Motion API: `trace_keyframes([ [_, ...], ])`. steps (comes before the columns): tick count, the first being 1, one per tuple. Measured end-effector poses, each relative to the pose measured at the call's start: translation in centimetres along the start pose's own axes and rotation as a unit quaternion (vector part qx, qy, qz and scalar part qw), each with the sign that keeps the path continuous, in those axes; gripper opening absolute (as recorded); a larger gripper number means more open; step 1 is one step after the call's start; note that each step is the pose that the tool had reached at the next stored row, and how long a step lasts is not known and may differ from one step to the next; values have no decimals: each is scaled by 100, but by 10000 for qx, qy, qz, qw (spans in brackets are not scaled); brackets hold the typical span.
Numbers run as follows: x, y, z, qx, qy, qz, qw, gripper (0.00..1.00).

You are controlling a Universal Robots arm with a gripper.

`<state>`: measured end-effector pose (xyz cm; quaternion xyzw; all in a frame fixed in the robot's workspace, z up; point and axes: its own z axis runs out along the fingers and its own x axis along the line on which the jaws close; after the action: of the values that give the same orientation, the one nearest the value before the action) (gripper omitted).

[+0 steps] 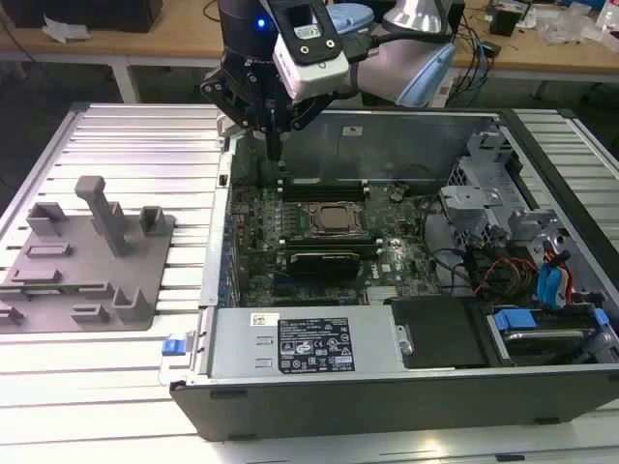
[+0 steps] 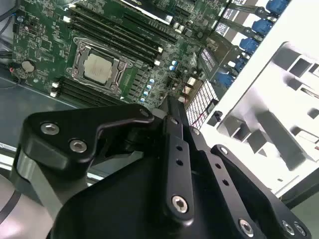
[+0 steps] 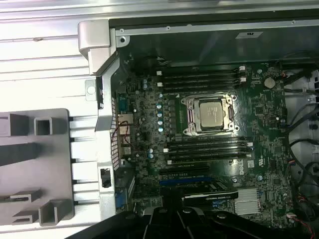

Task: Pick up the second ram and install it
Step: 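Reach for the second ram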

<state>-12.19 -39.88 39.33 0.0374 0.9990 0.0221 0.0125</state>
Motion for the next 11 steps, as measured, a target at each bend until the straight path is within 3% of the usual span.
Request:
trace_keyframes([
  [11, 21, -2, -1, 0, 0, 0, 10000, 8],
])
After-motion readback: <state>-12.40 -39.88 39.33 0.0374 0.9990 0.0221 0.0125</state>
